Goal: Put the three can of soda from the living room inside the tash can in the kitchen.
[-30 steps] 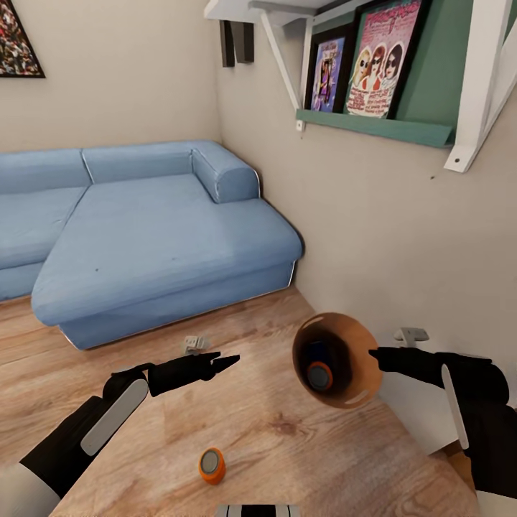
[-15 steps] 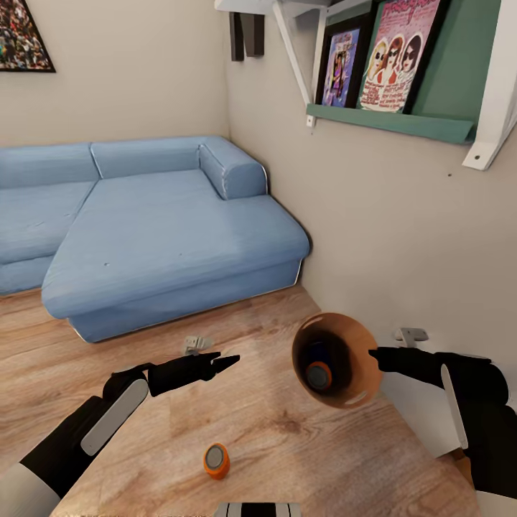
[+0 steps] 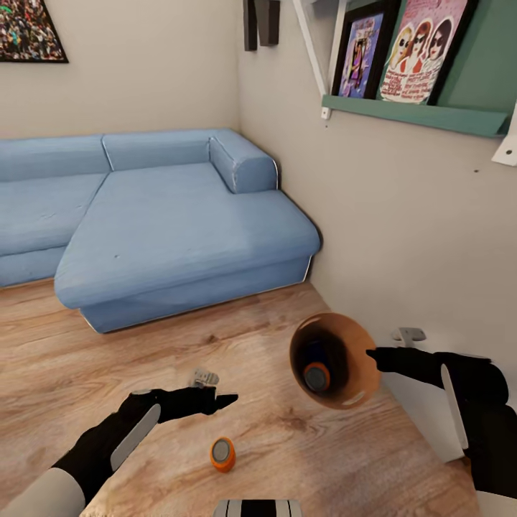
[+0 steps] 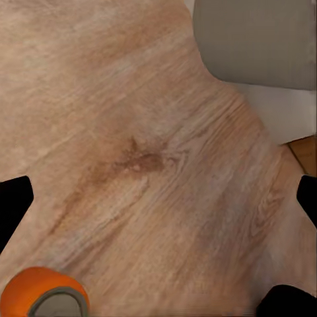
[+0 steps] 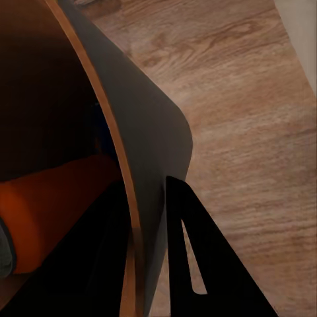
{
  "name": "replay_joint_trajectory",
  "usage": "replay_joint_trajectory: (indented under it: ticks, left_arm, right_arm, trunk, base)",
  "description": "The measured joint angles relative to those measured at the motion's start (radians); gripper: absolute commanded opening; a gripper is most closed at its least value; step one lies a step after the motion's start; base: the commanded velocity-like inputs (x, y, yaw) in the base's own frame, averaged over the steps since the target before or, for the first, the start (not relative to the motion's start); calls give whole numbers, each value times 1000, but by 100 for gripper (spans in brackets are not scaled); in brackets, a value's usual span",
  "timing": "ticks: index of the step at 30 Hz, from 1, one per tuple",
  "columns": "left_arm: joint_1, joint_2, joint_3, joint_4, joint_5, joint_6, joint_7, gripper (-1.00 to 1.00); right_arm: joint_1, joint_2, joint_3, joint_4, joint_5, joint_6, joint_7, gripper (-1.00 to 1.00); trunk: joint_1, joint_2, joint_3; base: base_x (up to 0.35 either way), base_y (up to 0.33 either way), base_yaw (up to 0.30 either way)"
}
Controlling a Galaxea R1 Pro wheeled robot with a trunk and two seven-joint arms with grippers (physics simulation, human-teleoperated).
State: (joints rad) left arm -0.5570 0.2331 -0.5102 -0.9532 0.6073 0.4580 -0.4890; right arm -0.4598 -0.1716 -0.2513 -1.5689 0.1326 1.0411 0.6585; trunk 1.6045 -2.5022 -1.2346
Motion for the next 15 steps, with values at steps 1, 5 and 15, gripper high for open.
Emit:
replay_joint_trajectory:
  ticks: [1, 5, 15]
  left_arm:
    - [0, -2, 2, 3, -8, -3, -31, 100]
    - [0, 2, 8, 5, -16, -6, -139, 100]
    - [0, 25, 77, 4, -16, -9, -293, 100]
  right_arm:
    - [0, 0, 0, 0, -5, 2, 2, -100]
    - [0, 1, 0, 0, 6, -1, 1, -100]
    - [0, 1, -2, 0, 5, -1, 0, -100]
  trunk:
    - [0, 0, -1]
    - [0, 0, -7]
    - [0, 0, -22]
  base:
    - [0, 0, 104]
    - [0, 0, 110]
    - [0, 0, 127]
